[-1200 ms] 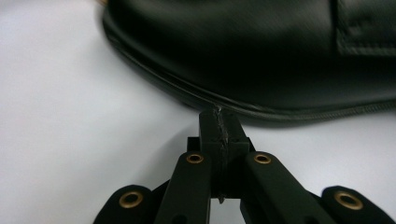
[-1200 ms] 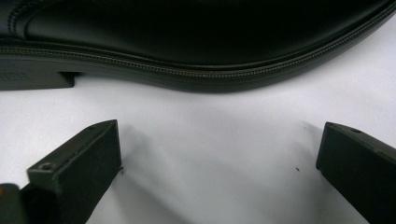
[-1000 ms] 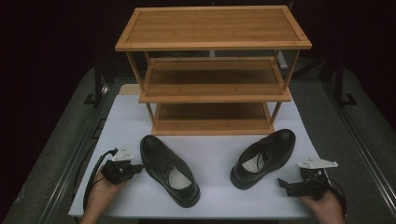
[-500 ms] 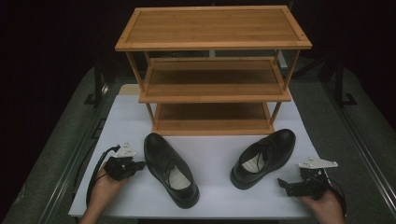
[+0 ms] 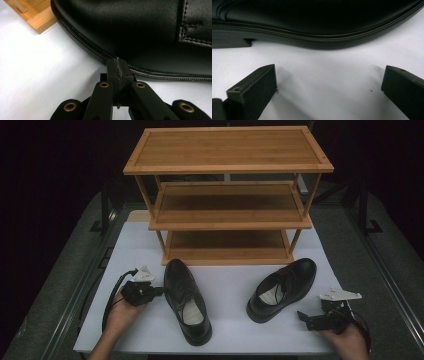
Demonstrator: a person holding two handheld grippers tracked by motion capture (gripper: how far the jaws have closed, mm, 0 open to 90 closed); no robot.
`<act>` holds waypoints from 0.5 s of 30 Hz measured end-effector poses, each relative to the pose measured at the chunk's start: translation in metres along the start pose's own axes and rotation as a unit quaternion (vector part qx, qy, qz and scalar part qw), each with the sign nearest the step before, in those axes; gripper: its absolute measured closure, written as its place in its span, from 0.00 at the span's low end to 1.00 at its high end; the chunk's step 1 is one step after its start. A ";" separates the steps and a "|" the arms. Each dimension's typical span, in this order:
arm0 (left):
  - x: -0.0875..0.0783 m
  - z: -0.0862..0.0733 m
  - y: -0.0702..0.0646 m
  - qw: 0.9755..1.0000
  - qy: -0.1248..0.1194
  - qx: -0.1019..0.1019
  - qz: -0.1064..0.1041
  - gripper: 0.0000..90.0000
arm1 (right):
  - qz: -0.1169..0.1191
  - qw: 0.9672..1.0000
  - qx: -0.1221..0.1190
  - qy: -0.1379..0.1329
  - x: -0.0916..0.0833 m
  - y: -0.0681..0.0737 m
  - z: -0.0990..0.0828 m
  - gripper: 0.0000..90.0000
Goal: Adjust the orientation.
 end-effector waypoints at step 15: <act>0.023 0.025 -0.005 1.000 -0.004 0.018 -0.014 1.00 | 0.000 1.000 -0.001 -0.001 0.000 0.000 0.000 0.00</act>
Point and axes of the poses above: each handheld gripper's, and its own axes: x roughly forward along the jaws, z roughly out of its top, y roughly to its left, the point moved 5 cm from there along x, roughly forward along the jaws, and after that the axes turned 5 degrees about x, right-handed, at the moved point
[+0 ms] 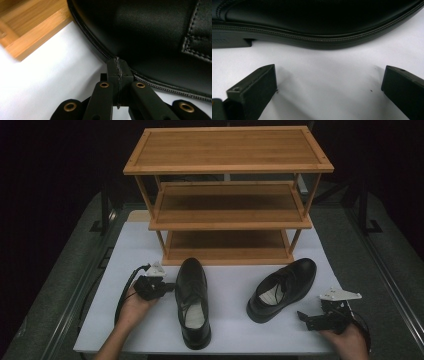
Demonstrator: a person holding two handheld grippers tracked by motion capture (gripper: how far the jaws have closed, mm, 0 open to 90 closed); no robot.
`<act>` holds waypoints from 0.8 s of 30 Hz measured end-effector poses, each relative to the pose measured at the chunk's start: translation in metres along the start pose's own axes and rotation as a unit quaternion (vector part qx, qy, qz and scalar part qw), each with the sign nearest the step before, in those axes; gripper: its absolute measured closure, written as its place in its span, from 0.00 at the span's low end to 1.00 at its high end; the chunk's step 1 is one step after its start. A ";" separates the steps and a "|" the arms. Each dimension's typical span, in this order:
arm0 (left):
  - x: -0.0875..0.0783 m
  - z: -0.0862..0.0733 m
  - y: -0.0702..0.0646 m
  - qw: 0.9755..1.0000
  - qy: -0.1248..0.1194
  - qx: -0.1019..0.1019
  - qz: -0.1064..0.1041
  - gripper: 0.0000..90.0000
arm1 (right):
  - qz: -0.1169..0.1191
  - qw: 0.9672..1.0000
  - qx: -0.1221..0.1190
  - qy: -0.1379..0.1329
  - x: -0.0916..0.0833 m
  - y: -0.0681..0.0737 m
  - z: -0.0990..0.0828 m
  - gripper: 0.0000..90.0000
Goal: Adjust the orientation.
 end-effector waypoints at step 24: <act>-0.017 -0.024 -0.053 0.998 -0.002 -0.005 -0.064 1.00 | 0.000 1.000 0.001 0.000 0.000 0.000 0.000 0.00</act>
Point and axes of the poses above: each handheld gripper's, and its own axes: x roughly forward along the jaws, z roughly out of its top, y roughly to its left, the point moved 5 cm from there along x, roughly forward along the jaws, and after that the axes turned 5 degrees about x, right-handed, at the moved point
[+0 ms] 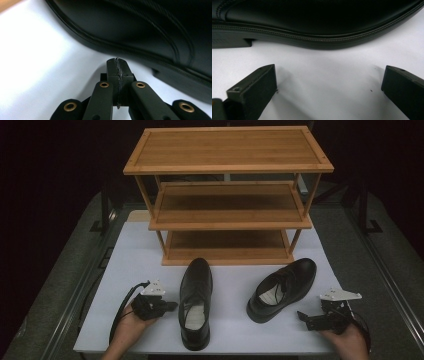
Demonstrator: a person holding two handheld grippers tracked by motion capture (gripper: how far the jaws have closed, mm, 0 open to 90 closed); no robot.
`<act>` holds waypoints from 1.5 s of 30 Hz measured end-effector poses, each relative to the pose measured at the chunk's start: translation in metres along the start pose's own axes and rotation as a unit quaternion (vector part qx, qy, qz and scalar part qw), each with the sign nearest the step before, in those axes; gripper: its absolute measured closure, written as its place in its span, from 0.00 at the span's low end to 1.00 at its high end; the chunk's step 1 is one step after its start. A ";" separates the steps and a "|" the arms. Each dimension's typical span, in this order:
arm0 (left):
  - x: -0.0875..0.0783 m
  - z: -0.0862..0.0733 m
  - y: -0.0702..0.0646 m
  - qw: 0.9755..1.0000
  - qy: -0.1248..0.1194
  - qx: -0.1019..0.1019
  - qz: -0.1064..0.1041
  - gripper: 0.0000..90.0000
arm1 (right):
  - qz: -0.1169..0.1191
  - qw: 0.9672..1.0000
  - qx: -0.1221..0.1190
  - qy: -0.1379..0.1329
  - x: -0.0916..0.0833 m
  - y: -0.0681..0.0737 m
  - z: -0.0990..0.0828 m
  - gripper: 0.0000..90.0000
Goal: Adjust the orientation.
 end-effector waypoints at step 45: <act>-0.017 0.000 0.018 0.998 -0.004 0.000 0.067 0.39 | 0.000 1.000 -0.001 0.000 0.000 0.000 0.000 0.00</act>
Point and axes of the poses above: each handheld gripper's, and its own axes: x roughly forward along the jaws, z roughly out of its top, y roughly to its left, the point moved 5 cm from there along x, roughly forward along the jaws, and after that the axes turned 5 degrees about x, right-handed, at the moved point
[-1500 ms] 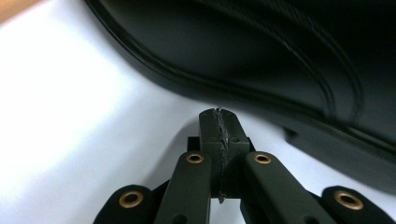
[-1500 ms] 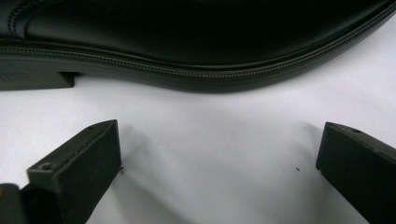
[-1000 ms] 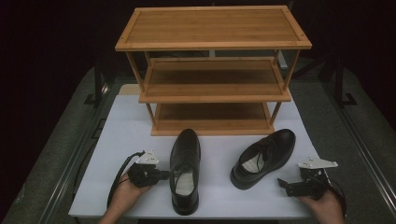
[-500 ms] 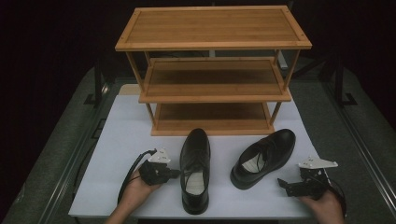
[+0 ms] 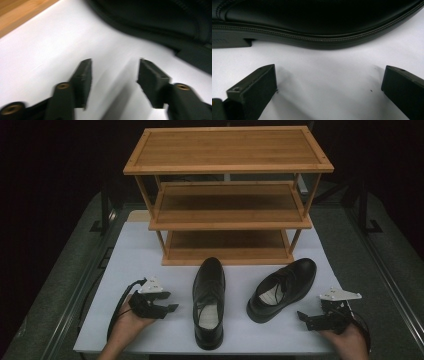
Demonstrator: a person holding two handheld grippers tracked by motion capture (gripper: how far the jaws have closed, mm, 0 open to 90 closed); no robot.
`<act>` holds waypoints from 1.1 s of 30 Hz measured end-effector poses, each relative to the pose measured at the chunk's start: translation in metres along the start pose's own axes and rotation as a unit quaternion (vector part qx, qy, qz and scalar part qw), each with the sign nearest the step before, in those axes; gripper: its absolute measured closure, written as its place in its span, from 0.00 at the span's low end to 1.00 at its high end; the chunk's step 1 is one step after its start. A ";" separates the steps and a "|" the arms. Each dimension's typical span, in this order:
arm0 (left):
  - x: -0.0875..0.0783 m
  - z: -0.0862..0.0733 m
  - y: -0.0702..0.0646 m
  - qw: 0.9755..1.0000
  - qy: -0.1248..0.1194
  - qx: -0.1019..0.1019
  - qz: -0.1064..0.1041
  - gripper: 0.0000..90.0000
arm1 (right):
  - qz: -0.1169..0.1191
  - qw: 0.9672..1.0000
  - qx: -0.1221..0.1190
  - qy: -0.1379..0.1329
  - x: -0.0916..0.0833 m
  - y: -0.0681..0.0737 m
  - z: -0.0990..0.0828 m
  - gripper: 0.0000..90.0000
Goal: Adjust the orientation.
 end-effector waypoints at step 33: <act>-0.030 -0.070 0.025 0.996 -0.006 -0.054 0.071 0.00 | -0.003 1.000 0.014 -0.025 -0.012 -0.006 0.007 0.15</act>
Point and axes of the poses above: each handheld gripper's, and its own axes: x roughly forward along the jaws, z roughly out of its top, y roughly to its left, the point moved 5 cm from there along x, roughly forward along the jaws, and after that the axes turned 5 degrees about x, right-handed, at the moved point
